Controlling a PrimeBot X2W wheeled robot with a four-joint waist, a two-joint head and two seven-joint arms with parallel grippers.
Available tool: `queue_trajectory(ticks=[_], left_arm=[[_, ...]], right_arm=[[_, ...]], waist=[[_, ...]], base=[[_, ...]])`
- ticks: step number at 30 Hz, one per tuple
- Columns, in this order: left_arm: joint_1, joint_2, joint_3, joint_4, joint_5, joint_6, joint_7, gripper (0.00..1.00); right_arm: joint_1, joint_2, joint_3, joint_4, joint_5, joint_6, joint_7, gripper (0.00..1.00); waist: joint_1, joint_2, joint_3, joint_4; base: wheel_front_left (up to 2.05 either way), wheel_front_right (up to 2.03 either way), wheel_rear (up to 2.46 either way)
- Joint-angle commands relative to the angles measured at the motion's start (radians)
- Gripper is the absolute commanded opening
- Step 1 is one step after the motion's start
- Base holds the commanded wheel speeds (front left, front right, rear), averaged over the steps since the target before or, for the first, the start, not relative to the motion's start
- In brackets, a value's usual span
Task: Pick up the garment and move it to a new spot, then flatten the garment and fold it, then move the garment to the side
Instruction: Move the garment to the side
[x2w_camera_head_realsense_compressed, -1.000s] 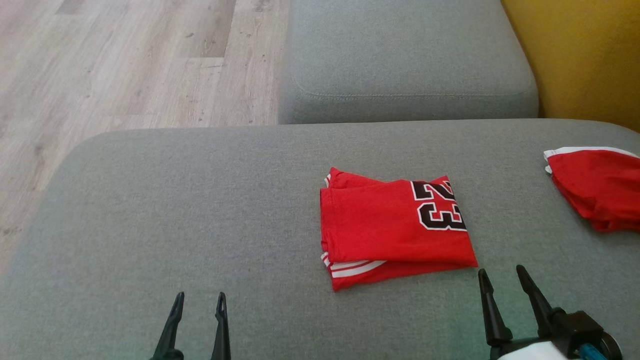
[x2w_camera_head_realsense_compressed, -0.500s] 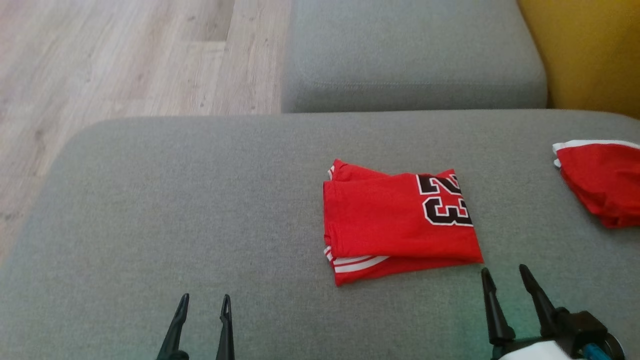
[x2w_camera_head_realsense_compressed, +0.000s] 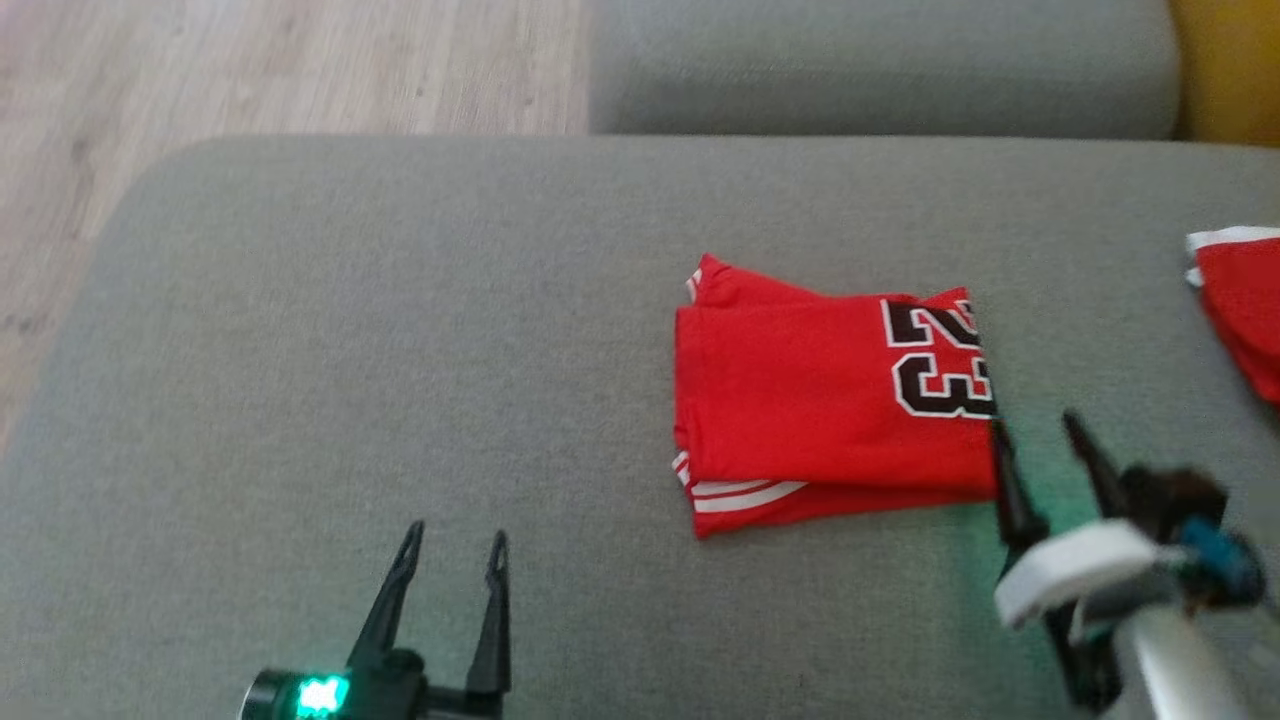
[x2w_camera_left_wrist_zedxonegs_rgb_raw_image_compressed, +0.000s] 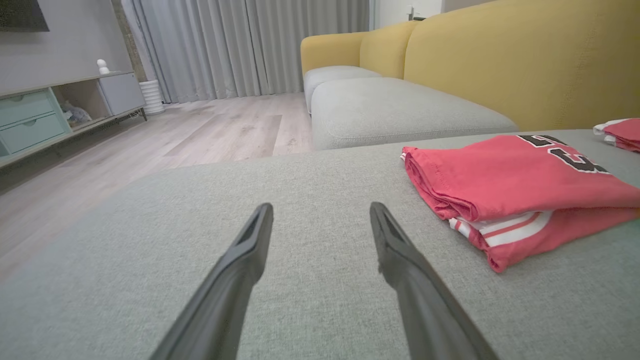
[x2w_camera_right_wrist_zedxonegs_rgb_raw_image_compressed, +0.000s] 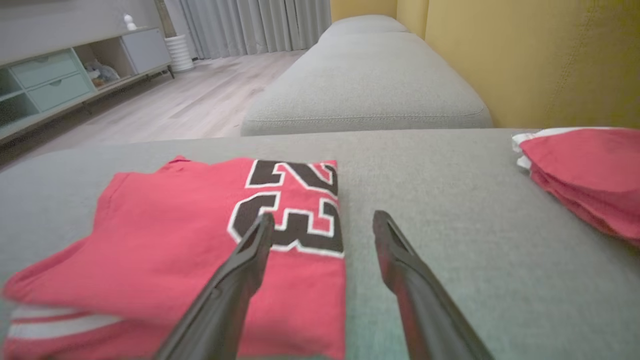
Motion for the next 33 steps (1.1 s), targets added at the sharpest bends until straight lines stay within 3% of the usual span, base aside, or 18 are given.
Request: queue_trajectory(ticks=[1,7,11,12,14,18,24,33], left_arm=[[-0.049,-0.01,0.011,-0.028,0.026,0.002,-0.005,1.0],[-0.092,-0.011,-0.022,-0.012,0.041,0.005,-0.005,1.0],[-0.103,-0.012,-0.033,-0.008,0.034,0.015,-0.005,1.0],[-0.105,-0.012,-0.034,-0.007,0.031,0.018,-0.005,1.0],[-0.108,-0.012,-0.037,-0.005,0.024,0.023,-0.005,1.0],[-0.112,-0.013,-0.04,-0.009,0.017,0.034,-0.005,1.0],[-0.129,-0.013,-0.038,-0.031,0.007,0.041,-0.005,1.0],[-0.19,-0.014,-0.051,-0.037,0.01,0.036,-0.005,1.0]], right_arm=[[-0.089,-0.039,0.015,-0.001,0.005,-0.001,0.014,1.0],[-0.226,-0.089,0.028,0.168,0.025,-0.001,0.118,1.0],[-0.269,-0.086,0.025,0.308,0.032,-0.001,0.182,1.0],[-0.275,-0.079,0.028,0.337,0.04,-0.001,0.188,0.89],[-0.285,-0.07,0.044,0.378,0.064,-0.001,0.18,0.0],[-0.308,-0.077,0.078,0.414,0.107,-0.001,0.132,0.0],[-0.396,-0.153,0.099,0.381,0.081,-0.001,0.063,0.0],[-0.51,-0.3,0.055,0.255,0.01,-0.001,0.116,0.0]], waist=[[-0.0002,0.0,0.026,0.017],[-0.0002,0.0,0.06,0.048],[-0.0002,0.0,0.072,0.066],[-0.0002,0.0,0.075,0.07],[-0.0002,0.0,0.079,0.077],[-0.0002,0.0,0.094,0.074],[-0.0002,0.0,0.139,0.022],[-0.0002,0.0,0.227,-0.066]], base=[[0.0,0.0,0.0],[0.0,0.0,0.0],[0.0,0.0,0.0],[0.0,0.0,0.0],[0.0,0.0,0.0],[0.0,0.0,0.0],[0.0,0.0,0.0],[0.0,0.0,0.0]])
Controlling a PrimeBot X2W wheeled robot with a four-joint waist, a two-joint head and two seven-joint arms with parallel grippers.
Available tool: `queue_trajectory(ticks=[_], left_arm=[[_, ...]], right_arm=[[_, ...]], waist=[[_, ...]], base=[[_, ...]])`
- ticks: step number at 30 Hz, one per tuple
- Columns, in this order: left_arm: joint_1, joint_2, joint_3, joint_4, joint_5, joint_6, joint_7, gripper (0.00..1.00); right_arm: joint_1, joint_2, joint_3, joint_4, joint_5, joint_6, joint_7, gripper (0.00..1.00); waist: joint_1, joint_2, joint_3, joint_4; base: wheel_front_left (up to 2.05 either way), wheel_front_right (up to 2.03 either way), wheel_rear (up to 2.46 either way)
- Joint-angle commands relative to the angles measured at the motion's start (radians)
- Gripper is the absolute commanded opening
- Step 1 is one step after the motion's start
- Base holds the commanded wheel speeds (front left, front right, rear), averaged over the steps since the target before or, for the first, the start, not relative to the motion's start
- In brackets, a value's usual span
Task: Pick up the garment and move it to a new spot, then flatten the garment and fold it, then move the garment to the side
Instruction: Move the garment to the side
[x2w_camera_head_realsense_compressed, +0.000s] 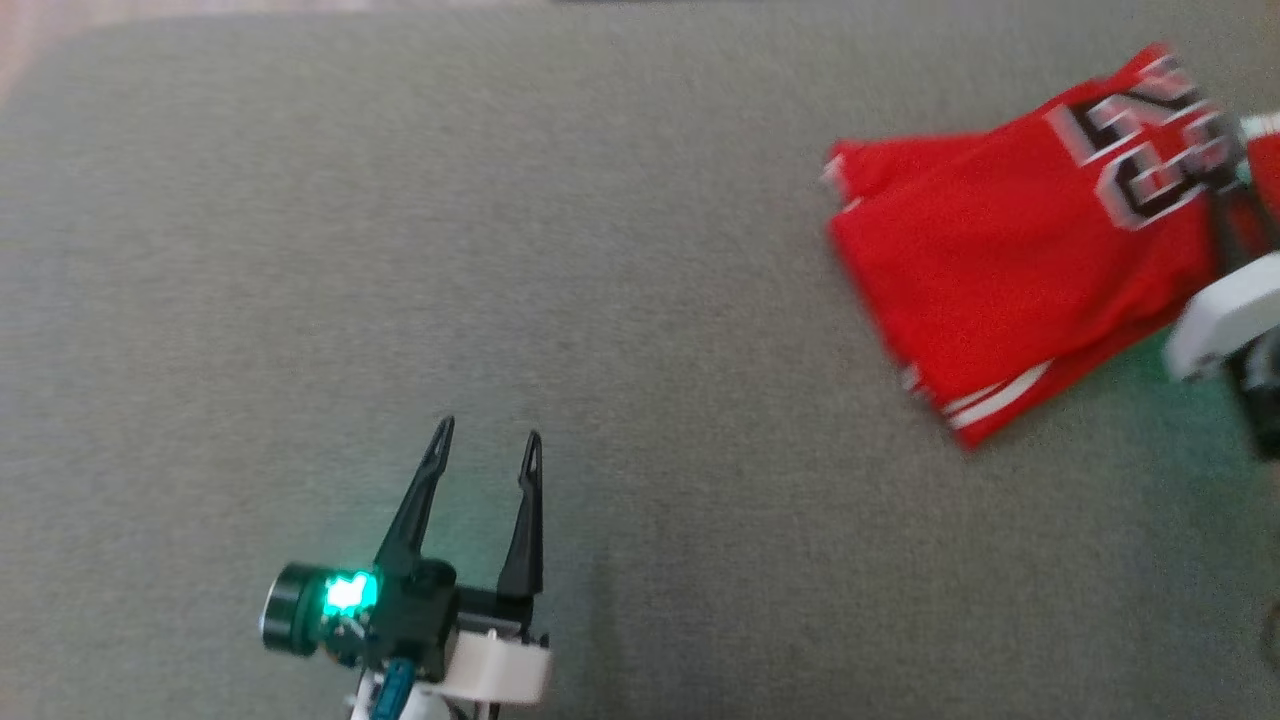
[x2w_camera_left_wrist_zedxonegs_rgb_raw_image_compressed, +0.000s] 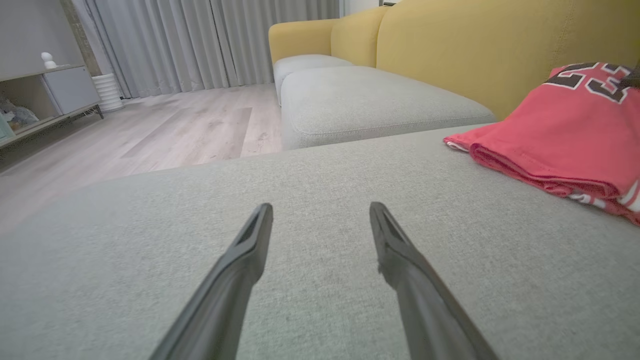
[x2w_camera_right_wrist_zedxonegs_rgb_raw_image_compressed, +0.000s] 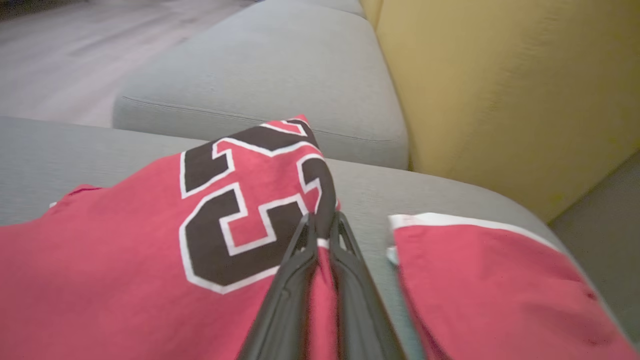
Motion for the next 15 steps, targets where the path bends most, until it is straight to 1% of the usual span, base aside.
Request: queue_trajectory(ticks=[1,7,15], left_arm=[[-0.032,-0.006,0.02,-0.029,-0.004,-0.001,-0.005,1.0],[-0.091,-0.007,0.001,-0.019,-0.007,-0.005,-0.005,1.0],[-0.144,-0.007,-0.018,-0.009,-0.027,0.003,-0.005,1.0]], right_arm=[[-0.021,-0.033,0.002,-0.042,-0.011,-0.001,0.006,0.0],[-0.03,-0.148,-0.085,-0.184,-0.06,-0.001,0.105,0.0],[0.046,-0.25,-0.223,-0.386,-0.075,-0.001,0.247,0.0]], waist=[[-0.0001,0.0,0.04,-0.035],[-0.0001,0.0,0.105,-0.067],[-0.0001,0.0,0.153,-0.085]], base=[[0.0,0.0,0.0],[0.0,0.0,0.0],[0.0,0.0,0.0]])
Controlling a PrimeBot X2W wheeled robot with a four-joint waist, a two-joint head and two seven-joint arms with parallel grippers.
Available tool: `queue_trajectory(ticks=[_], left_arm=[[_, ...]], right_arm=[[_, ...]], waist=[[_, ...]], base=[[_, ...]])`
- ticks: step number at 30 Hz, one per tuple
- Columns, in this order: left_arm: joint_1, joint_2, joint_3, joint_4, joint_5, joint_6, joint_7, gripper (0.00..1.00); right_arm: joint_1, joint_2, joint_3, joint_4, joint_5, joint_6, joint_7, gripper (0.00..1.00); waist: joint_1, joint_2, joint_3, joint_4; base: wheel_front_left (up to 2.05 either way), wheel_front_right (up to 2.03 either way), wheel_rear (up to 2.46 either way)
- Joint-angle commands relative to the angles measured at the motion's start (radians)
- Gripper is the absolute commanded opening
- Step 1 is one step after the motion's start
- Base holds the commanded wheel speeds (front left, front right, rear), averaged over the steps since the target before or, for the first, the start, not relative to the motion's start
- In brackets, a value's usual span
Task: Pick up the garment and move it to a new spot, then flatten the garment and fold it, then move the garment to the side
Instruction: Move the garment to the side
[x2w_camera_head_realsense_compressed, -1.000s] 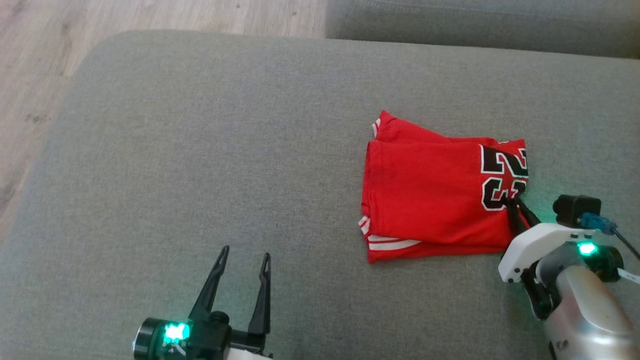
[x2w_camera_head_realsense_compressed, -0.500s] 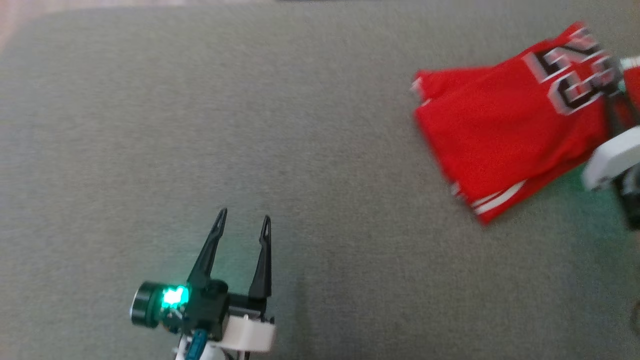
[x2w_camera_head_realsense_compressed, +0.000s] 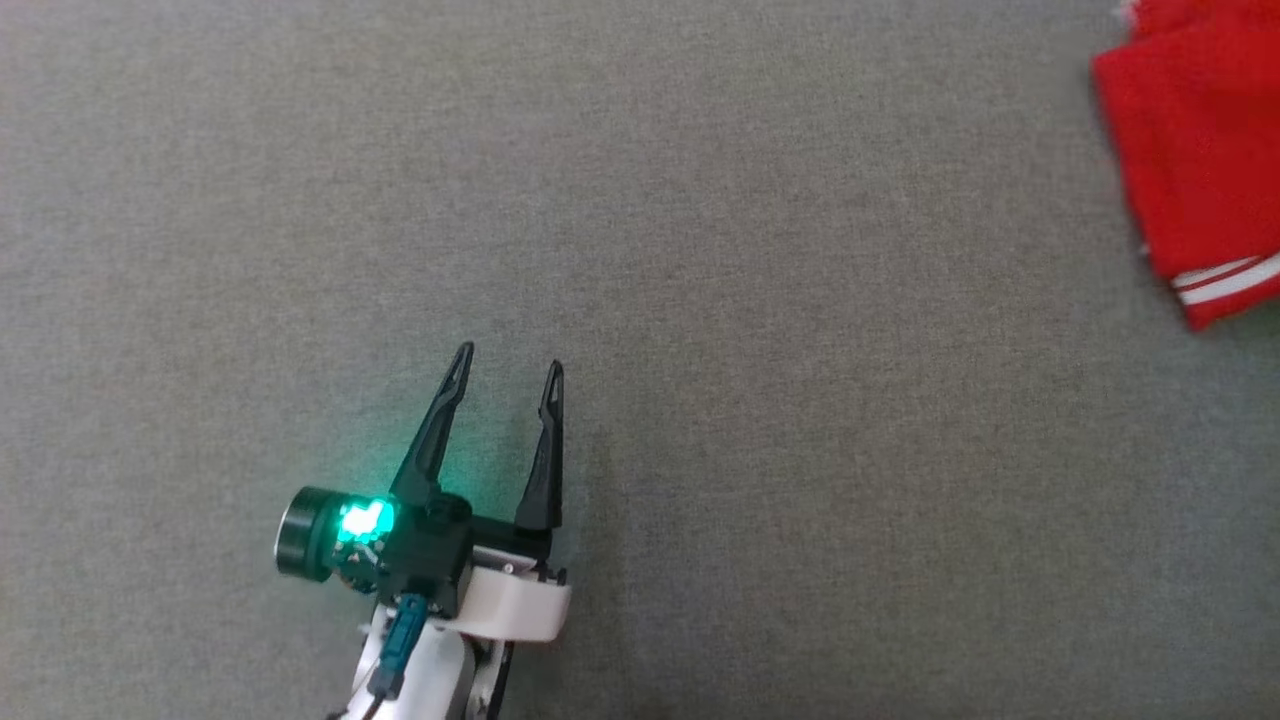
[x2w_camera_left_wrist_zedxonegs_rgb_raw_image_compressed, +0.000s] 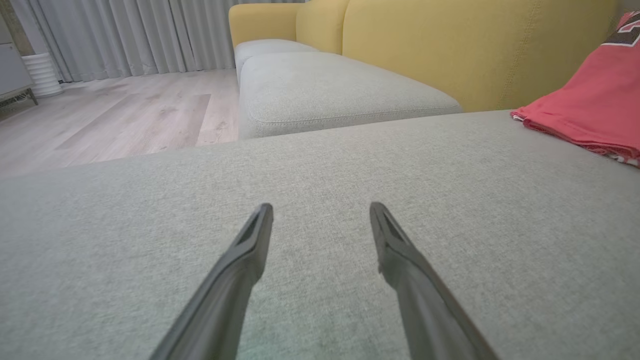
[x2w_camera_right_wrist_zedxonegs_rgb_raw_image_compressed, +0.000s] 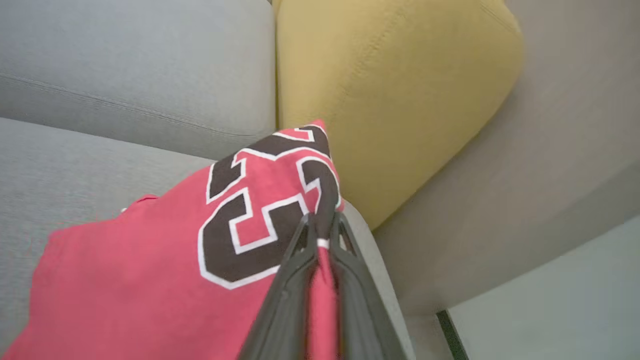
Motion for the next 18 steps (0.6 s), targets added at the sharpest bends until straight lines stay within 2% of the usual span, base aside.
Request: queue_trajectory(ticks=[1,4,5,6,9,13,18], left_arm=[[-0.024,-0.005,0.014,-0.025,-0.007,0.008,-0.005,1.0],[-0.038,-0.005,0.006,-0.022,-0.013,0.01,-0.005,1.0],[-0.041,-0.005,0.003,-0.022,-0.015,0.011,-0.005,1.0],[-0.045,-0.005,0.002,-0.023,-0.019,0.011,-0.005,1.0],[-0.048,-0.005,0.004,-0.022,-0.023,0.009,-0.005,1.0],[-0.037,-0.005,0.028,-0.043,-0.056,0.014,-0.005,1.0],[0.006,-0.005,0.035,-0.026,-0.069,-0.006,-0.005,1.0]], right_arm=[[0.036,-0.053,-0.033,-0.065,-0.006,-0.001,0.029,0.0],[0.067,-0.066,-0.1,-0.116,-0.022,-0.001,0.08,0.02],[0.076,-0.062,-0.125,-0.131,-0.03,-0.001,0.094,0.85],[0.083,-0.056,-0.15,-0.148,-0.043,-0.001,0.102,1.0],[0.11,-0.025,-0.195,-0.203,-0.095,-0.001,0.107,1.0],[0.148,0.05,-0.207,-0.253,-0.14,-0.001,0.086,1.0],[0.215,0.176,-0.178,-0.252,-0.16,-0.001,0.035,1.0]], waist=[[-0.0002,0.0,0.012,-0.004],[-0.0002,0.0,0.021,-0.001],[-0.0002,0.0,0.024,0.001],[-0.0002,0.0,0.025,0.003],[-0.0002,0.0,0.02,0.007],[-0.0002,0.0,-0.009,0.014],[-0.0002,0.0,-0.079,0.031]], base=[[0.0,0.0,0.0],[0.0,0.0,0.0],[0.0,0.0,0.0],[0.0,0.0,0.0],[0.0,0.0,0.0],[0.0,0.0,0.0],[0.0,0.0,0.0]])
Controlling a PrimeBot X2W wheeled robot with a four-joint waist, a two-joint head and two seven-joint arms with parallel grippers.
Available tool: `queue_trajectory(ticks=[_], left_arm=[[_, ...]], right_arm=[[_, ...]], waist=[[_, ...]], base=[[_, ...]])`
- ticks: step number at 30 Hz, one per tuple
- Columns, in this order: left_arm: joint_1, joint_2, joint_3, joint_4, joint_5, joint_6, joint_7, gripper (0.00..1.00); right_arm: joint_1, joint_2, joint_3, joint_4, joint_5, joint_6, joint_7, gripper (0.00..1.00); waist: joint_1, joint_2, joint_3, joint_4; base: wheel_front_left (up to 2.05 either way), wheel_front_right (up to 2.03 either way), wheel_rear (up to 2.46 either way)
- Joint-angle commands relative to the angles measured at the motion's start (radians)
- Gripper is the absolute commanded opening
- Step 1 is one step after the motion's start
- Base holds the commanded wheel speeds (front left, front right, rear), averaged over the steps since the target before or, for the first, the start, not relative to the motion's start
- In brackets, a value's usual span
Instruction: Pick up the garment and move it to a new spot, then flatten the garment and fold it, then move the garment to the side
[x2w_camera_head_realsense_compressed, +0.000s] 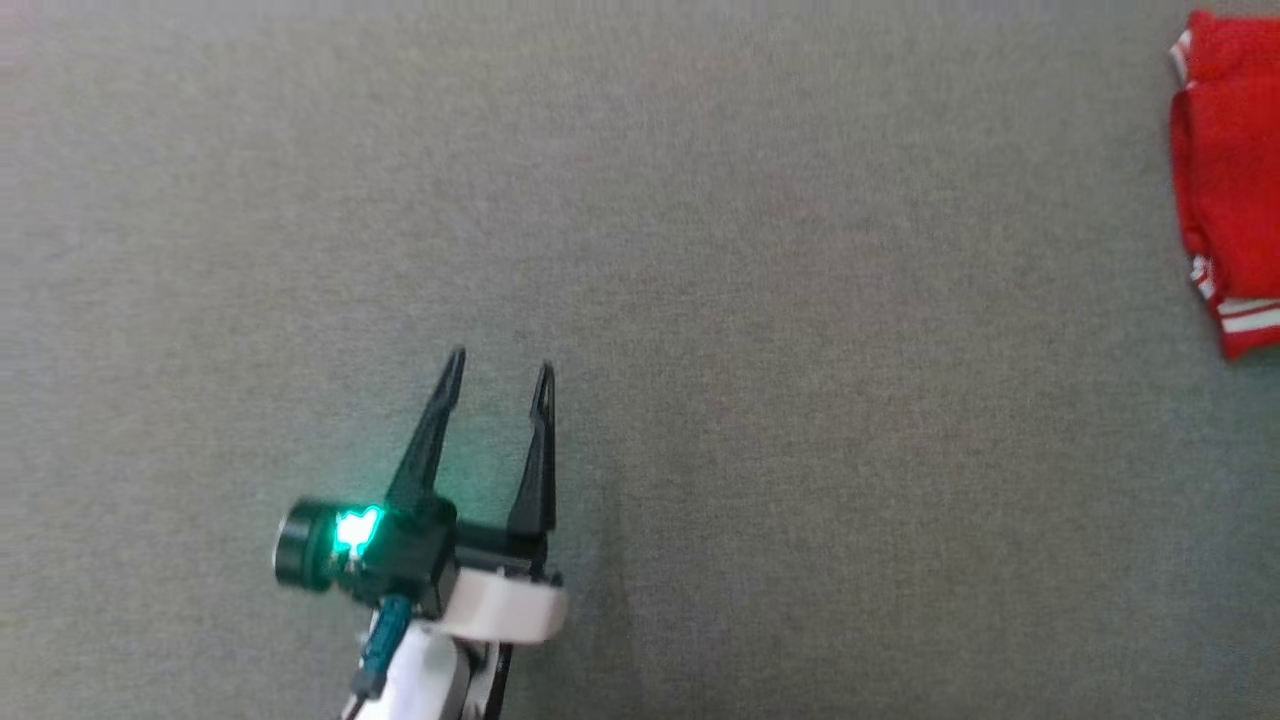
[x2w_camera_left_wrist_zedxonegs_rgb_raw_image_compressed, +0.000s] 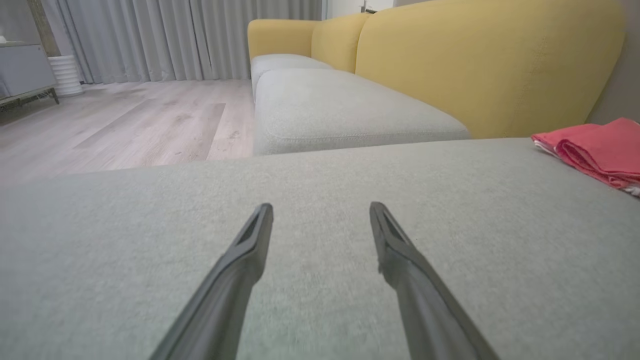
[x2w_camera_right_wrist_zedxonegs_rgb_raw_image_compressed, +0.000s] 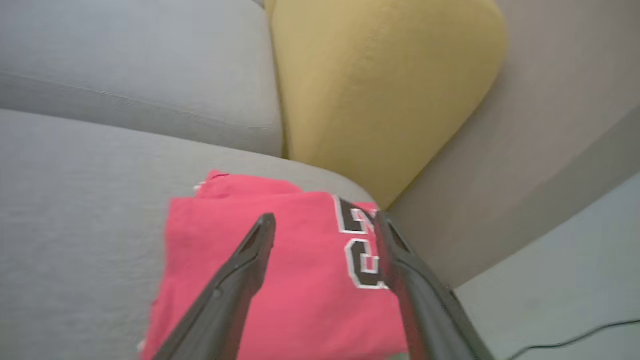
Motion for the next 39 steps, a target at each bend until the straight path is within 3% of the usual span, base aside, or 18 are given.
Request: queue_trajectory(ticks=[1,5,12,21,23,30,39], left_arm=[[0.028,-0.003,0.032,-0.004,-0.003,-0.003,-0.005,1.0],[0.074,-0.003,0.06,0.015,-0.044,-0.019,-0.005,1.0],[0.142,-0.003,0.1,0.011,-0.038,-0.023,-0.005,1.0],[0.273,-0.003,0.18,-0.044,-0.08,-0.017,-0.005,1.0],[0.297,-0.003,0.196,-0.057,-0.09,-0.018,-0.005,1.0],[0.351,-0.003,0.232,-0.099,-0.073,-0.026,-0.005,1.0],[0.39,-0.003,0.25,-0.126,-0.051,-0.031,-0.005,1.0]], right_arm=[[0.04,0.021,0.037,-0.025,-0.008,-0.001,-0.032,1.0],[0.12,0.148,0.144,0.06,0.013,-0.001,-0.125,1.0],[0.184,0.254,0.28,0.234,0.076,-0.001,-0.3,1.0],[0.263,0.317,0.475,0.411,0.195,-0.001,-0.515,1.0],[0.276,0.32,0.5,0.402,0.205,-0.001,-0.524,1.0],[0.384,0.329,0.505,0.186,0.206,-0.001,-0.525,1.0],[0.458,0.332,0.509,0.115,0.216,-0.001,-0.525,1.0]], waist=[[0.0,0.0,-0.054,0.017],[0.0,0.0,-0.142,0.031],[0.0,0.0,-0.26,0.054],[0.0,0.0,-0.394,0.074],[0.0,0.0,-0.413,0.075],[0.0,0.0,-0.454,0.076],[0.0,0.0,-0.482,0.061]], base=[[0.0,0.0,0.0],[0.0,0.0,0.0],[0.0,0.0,0.0],[0.0,0.0,0.0],[0.0,0.0,0.0],[0.0,0.0,0.0],[0.0,0.0,0.0]])
